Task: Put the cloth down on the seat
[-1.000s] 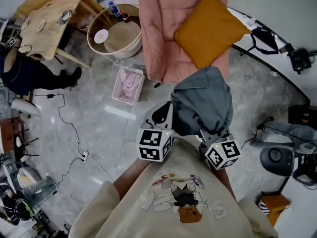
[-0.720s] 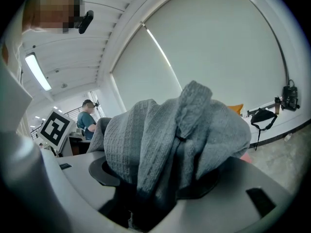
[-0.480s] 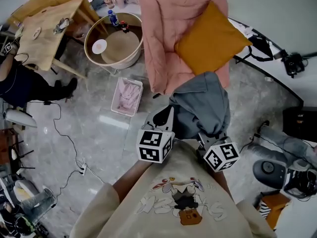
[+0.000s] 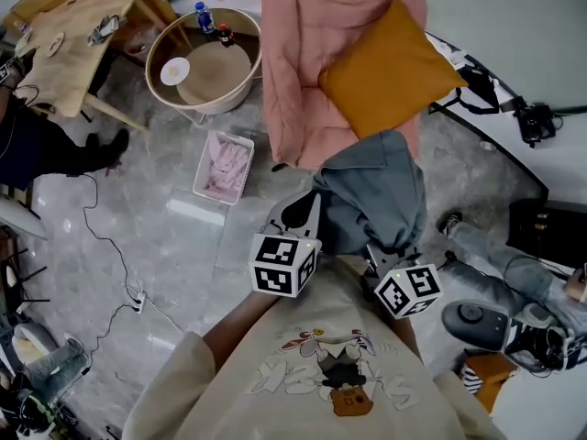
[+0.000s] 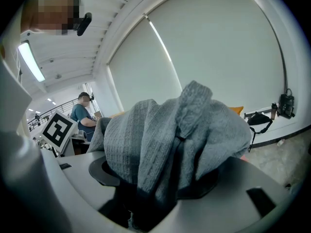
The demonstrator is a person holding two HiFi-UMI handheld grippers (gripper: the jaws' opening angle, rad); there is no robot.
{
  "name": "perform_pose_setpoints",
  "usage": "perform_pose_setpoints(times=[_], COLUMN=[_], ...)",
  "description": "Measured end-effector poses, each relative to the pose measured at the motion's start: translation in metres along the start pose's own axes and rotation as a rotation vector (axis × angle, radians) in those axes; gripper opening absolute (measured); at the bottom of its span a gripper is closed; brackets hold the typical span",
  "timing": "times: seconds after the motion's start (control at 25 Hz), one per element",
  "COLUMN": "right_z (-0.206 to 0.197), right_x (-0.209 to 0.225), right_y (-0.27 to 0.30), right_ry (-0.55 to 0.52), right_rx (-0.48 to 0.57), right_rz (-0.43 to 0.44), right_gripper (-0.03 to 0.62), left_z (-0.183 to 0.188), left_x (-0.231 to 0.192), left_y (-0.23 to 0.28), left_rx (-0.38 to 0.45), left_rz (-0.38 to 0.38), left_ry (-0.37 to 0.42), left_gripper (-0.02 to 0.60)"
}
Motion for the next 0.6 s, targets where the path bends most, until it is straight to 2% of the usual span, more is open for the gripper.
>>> perform_pose_setpoints(times=[0.28,0.6], right_z=[0.011,0.035], right_x=[0.025,0.065], right_y=[0.024,0.074], right_ry=[0.034,0.054], right_rx=[-0.012,-0.033], right_rz=[0.026,0.078], right_gripper=[0.304,0.304], left_z=[0.012,0.038], left_x=[-0.001,-0.011], left_y=[0.021,0.071], left_rx=[-0.014,-0.032], left_rz=[0.038,0.091], left_ry=[0.005,0.013], left_gripper=[0.005,0.005])
Point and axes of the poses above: the fingertips, and each gripper's own axes: y forward along the fingers, x to its right, z out of its top, the point moved 7 cm from there along -y, backward along the fingers, and after that the axes turned 3 degrees about x, right-handed, at the moved point
